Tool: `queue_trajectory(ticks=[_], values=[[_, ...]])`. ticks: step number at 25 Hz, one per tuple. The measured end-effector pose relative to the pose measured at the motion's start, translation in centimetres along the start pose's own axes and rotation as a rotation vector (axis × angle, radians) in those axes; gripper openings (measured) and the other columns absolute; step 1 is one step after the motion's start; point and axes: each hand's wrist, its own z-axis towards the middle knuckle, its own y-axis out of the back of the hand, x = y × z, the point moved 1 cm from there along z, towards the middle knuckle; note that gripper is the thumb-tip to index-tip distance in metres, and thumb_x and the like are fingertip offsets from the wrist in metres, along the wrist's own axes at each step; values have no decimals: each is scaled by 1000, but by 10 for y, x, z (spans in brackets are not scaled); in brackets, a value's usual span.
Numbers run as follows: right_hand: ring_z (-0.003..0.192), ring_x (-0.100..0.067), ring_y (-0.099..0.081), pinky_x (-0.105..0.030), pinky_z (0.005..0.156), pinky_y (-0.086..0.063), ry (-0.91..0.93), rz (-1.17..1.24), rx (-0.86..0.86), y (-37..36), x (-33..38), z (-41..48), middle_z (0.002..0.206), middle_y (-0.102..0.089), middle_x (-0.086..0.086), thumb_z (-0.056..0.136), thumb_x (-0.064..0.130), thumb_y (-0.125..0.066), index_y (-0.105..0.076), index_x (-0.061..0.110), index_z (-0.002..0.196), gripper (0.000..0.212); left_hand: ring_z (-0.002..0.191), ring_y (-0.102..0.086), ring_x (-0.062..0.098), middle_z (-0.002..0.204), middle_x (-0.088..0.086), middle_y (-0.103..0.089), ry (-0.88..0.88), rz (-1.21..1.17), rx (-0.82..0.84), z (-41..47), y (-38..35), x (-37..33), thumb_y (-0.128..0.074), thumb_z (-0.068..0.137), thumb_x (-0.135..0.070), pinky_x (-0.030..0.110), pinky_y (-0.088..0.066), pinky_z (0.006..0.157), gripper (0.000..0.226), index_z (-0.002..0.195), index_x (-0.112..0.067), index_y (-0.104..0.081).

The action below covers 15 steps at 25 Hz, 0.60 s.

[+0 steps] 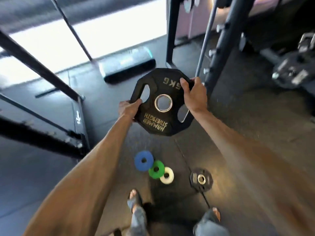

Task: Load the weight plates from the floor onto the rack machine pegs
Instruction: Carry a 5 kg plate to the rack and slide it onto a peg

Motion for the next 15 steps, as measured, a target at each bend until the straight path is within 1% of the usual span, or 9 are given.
queue_trajectory(ticks=[1,2,4,5,8,10,12,13,15], values=[[99,-26,-63,-34,79,-48,44,42,-9,17,44,7,101,-66,-5,96,55,-50,-58,9,110,49,81,-72,24,88,8,-74,-73,-23,-7,-12,29,-37,-74,61,-42,43,-62,66,29,77,-18,-69],[96,-24,-61,-30,76,-44,83,77,-15,34,85,13,98,-62,-2,97,53,-51,-59,8,110,48,78,-70,22,88,8,-74,-158,-38,-17,-29,58,-74,-76,67,-37,37,-61,61,24,77,-16,-68],[90,-20,-57,-20,66,-34,185,144,-31,68,163,16,94,-57,0,98,48,-53,-60,7,108,43,72,-65,19,85,10,-70,-332,-70,-80,-66,114,-141,-75,76,-29,28,-55,54,20,84,-12,-70],[86,-17,-55,-16,58,-33,244,181,-41,85,200,12,93,-56,1,98,45,-54,-60,8,107,39,71,-64,20,84,10,-69,-409,-89,-111,-88,144,-169,-75,78,-27,29,-55,55,21,89,-9,-71],[79,-9,-55,-5,55,-36,389,328,-109,121,288,3,90,-61,2,96,49,-56,-61,15,99,34,69,-67,20,79,5,-68,-609,-158,-222,-141,224,-226,-73,78,-32,31,-57,58,21,88,-15,-70],[74,-5,-55,-5,58,-37,458,454,-166,133,334,-15,86,-63,4,94,52,-57,-63,16,95,36,66,-65,15,70,-2,-65,-733,-181,-356,-174,270,-239,-72,76,-38,27,-51,58,23,84,-16,-72],[70,-3,-56,-14,65,-43,504,590,-177,140,368,-36,78,-63,7,91,56,-58,-63,18,86,38,57,-56,11,60,-7,-58,-829,-177,-466,-210,306,-243,-69,76,-40,25,-42,53,24,77,-16,-70],[68,-3,-56,-19,66,-45,517,654,-166,139,383,-47,75,-62,8,90,57,-59,-62,20,81,38,55,-53,11,57,-7,-55,-876,-168,-528,-231,324,-241,-68,76,-40,25,-39,53,25,73,-16,-67],[63,0,-52,-22,64,-44,545,742,-118,136,405,-70,68,-57,11,90,55,-60,-58,22,71,38,58,-58,19,58,1,-58,-925,-123,-684,-268,353,-231,-67,77,-41,28,-38,54,28,68,-15,-61]])
